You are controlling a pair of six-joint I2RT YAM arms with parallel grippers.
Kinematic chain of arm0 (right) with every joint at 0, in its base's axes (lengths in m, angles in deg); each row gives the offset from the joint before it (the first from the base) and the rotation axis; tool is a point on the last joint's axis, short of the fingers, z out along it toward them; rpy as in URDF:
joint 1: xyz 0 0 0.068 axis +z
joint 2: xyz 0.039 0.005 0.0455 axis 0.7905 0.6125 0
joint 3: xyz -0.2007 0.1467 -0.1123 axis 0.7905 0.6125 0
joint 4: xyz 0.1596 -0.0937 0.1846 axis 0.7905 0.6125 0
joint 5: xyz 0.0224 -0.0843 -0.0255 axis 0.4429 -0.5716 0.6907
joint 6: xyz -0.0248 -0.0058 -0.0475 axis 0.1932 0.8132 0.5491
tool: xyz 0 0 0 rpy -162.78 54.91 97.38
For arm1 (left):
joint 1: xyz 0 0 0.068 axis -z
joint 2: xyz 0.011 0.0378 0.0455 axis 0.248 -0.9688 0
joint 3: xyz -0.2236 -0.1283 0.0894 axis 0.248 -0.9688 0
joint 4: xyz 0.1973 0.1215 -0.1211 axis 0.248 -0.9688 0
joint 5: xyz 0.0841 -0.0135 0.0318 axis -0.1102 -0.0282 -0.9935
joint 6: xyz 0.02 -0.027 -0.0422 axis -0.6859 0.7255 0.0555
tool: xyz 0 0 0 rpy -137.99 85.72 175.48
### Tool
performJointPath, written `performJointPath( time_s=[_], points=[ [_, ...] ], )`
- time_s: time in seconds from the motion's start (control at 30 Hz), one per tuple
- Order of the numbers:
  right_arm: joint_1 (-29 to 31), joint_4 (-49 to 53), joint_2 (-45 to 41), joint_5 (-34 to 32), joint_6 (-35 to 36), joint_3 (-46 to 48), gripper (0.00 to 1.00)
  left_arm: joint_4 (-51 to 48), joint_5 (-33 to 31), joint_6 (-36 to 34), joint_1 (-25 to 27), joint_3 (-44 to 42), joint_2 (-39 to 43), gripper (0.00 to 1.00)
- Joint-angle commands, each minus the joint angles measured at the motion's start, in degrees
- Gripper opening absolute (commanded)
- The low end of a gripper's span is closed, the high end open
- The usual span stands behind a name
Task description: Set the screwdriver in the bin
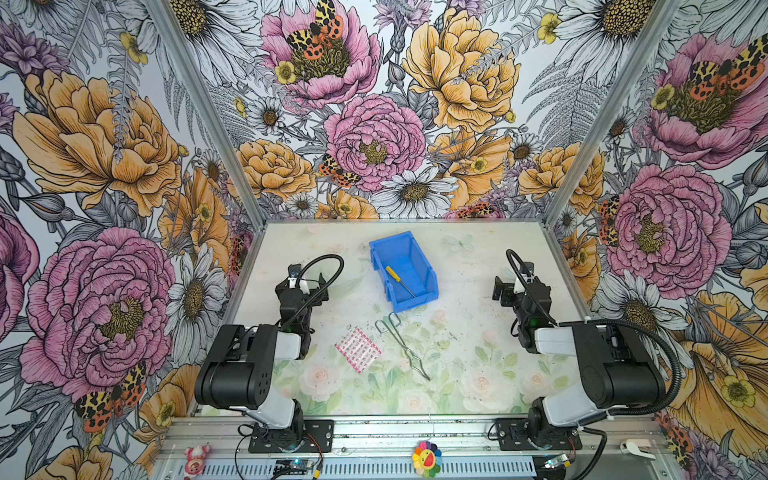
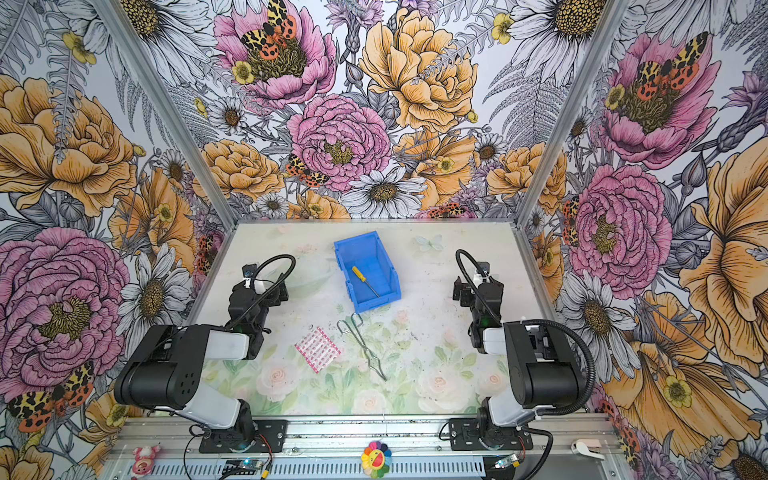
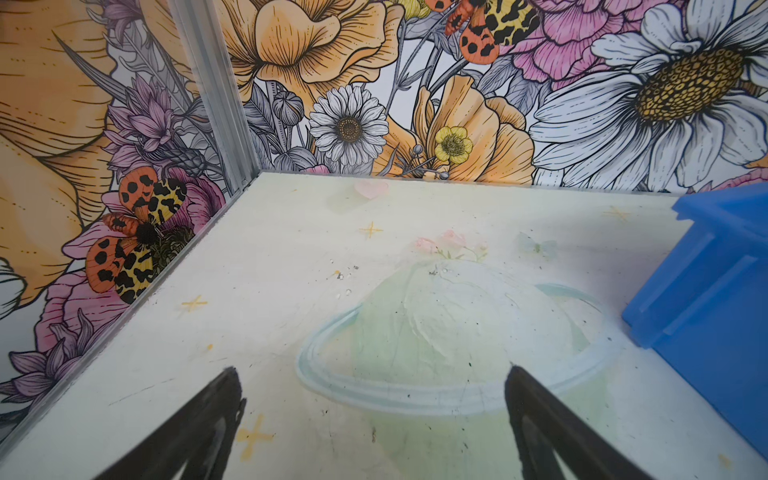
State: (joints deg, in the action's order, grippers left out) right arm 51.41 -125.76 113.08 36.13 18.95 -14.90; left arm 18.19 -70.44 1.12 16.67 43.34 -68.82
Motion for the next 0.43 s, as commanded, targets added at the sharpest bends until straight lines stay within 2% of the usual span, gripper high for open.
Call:
performJointPath(
  time_s=[0.0,0.17,0.3,0.4],
  points=[
    [-0.10,-2.01,0.06,-0.56,-0.66,-0.09,1.00,2.02,-0.43,-0.77,0.16,-0.28,-0.15,0.99],
    [-0.15,-2.05,0.06,-0.63,-0.68,-0.06,1.00,1.09,0.92,-0.67,-0.38,0.13,-0.15,0.99],
    [-0.15,-2.27,-0.12,-0.69,-0.65,0.12,1.00,-1.18,5.61,0.99,-2.96,1.28,-0.13,0.99],
    [-0.14,-2.26,-0.15,-0.60,-0.70,0.10,0.99,-0.80,5.71,1.28,-3.10,1.04,-0.15,0.99]
  ],
)
